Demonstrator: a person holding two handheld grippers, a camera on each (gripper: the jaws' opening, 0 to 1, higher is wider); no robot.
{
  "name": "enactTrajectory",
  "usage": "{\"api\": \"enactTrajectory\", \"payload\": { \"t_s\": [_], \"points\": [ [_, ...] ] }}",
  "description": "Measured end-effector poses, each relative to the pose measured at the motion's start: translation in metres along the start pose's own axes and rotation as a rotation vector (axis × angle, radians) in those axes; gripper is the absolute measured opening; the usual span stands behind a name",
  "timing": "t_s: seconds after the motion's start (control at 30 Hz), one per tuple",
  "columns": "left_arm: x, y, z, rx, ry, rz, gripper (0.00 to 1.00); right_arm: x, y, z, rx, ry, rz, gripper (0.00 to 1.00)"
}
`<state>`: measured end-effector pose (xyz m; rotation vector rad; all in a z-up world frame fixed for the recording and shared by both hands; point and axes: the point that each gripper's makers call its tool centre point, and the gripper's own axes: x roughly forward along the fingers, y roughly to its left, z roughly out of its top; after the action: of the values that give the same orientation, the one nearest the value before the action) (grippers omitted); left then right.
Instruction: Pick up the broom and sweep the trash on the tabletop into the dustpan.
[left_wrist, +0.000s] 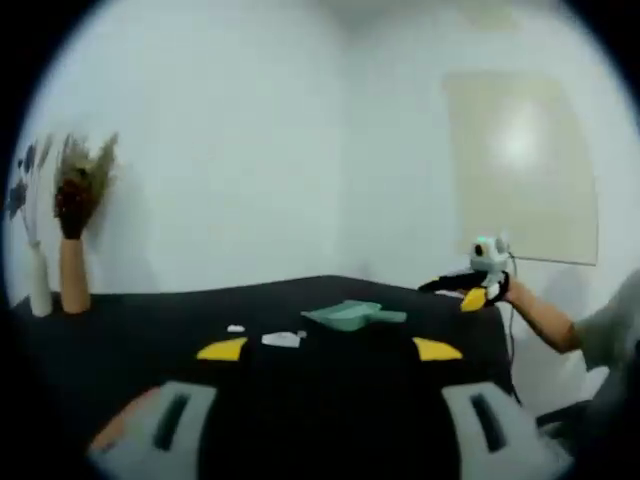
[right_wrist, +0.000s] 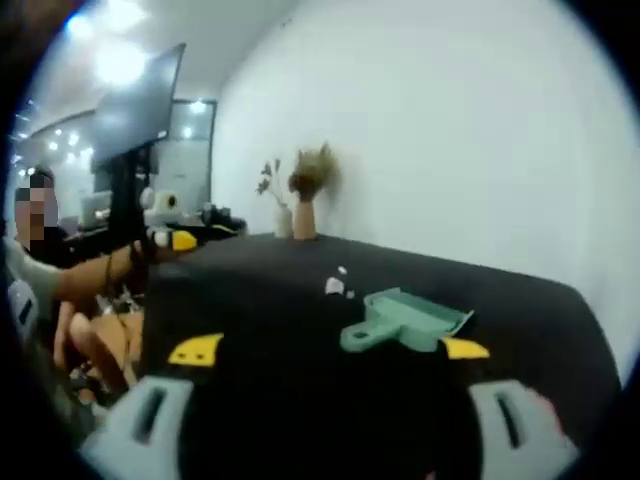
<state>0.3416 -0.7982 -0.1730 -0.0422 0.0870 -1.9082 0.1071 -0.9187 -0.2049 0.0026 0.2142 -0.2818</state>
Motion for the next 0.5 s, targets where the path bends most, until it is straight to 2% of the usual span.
{"api": "enactTrajectory", "payload": {
  "t_s": [0.17,0.5],
  "points": [
    [-0.0030,0.0044,0.0010,-0.026,-0.013,0.008,0.56,0.0021,0.0025,-0.0019,0.003,-0.002,0.019,0.81],
    [0.0011,0.0037,0.0015,-0.036,-0.011,-0.002,0.56,0.0006,0.0002,-0.0027,0.002,0.004,0.029,0.79]
  ]
}}
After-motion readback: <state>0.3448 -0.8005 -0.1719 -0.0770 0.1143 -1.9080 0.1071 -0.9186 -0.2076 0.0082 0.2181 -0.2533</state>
